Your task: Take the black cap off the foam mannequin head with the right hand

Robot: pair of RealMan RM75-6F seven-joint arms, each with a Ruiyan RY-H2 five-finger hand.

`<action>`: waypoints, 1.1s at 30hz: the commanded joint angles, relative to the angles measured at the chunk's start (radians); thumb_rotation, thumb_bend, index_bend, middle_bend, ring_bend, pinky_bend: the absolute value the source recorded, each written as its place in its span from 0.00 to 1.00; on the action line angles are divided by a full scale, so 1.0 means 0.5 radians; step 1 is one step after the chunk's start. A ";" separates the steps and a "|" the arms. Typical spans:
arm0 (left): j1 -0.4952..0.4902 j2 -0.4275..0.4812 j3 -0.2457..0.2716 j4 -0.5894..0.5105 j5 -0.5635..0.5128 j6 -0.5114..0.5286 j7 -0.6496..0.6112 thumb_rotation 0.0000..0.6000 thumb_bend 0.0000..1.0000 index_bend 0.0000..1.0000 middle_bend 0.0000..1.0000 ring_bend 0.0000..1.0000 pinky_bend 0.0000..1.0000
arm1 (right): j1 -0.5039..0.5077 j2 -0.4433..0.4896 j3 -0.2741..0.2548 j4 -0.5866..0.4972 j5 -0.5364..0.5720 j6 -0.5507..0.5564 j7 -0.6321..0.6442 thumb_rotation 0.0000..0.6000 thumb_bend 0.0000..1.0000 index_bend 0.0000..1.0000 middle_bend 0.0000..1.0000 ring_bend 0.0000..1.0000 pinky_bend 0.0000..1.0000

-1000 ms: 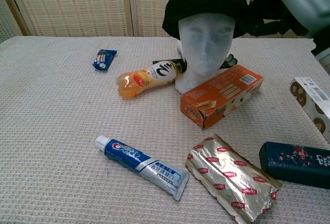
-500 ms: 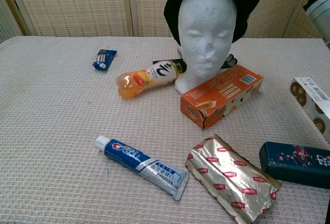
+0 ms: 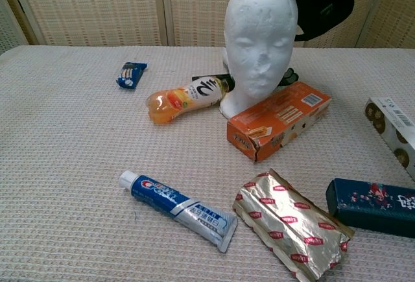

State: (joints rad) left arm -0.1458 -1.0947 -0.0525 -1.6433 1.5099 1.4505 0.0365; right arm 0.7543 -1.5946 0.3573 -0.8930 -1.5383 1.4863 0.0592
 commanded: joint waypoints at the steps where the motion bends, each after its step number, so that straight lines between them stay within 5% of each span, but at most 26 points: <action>1: -0.004 -0.001 0.000 -0.002 0.003 -0.003 0.002 1.00 0.07 0.25 0.20 0.19 0.19 | -0.126 0.192 -0.100 -0.163 -0.034 0.019 -0.012 1.00 1.00 0.83 1.00 1.00 1.00; 8: -0.011 -0.001 0.003 -0.023 0.032 0.007 0.012 1.00 0.07 0.25 0.20 0.19 0.19 | -0.365 0.507 -0.269 -0.426 -0.083 0.084 -0.090 1.00 1.00 0.83 1.00 1.00 1.00; 18: -0.003 0.012 0.020 -0.065 0.056 0.023 0.043 1.00 0.07 0.25 0.20 0.19 0.19 | -0.597 0.676 -0.488 -0.586 -0.211 0.187 0.000 1.00 1.00 0.83 1.00 1.00 1.00; 24: -0.006 0.009 0.027 -0.078 0.055 0.011 0.060 1.00 0.07 0.24 0.20 0.19 0.19 | -0.632 0.652 -0.571 -0.610 -0.266 0.136 -0.011 1.00 1.00 0.83 1.00 1.00 1.00; 30: -0.009 0.009 0.032 -0.086 0.062 0.006 0.068 1.00 0.07 0.24 0.20 0.19 0.19 | -0.568 0.462 -0.580 -0.400 -0.223 -0.059 -0.012 1.00 0.99 0.80 1.00 1.00 1.00; 33: -0.006 0.010 0.034 -0.079 0.038 -0.007 0.066 1.00 0.07 0.24 0.19 0.19 0.19 | -0.538 0.362 -0.568 -0.301 -0.169 -0.167 -0.026 1.00 0.85 0.72 1.00 1.00 1.00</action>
State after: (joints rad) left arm -0.1492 -1.0898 -0.0359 -1.6834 1.5295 1.4480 0.0694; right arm 0.4724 -1.3855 0.0712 -1.0681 -1.6398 1.4314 0.0509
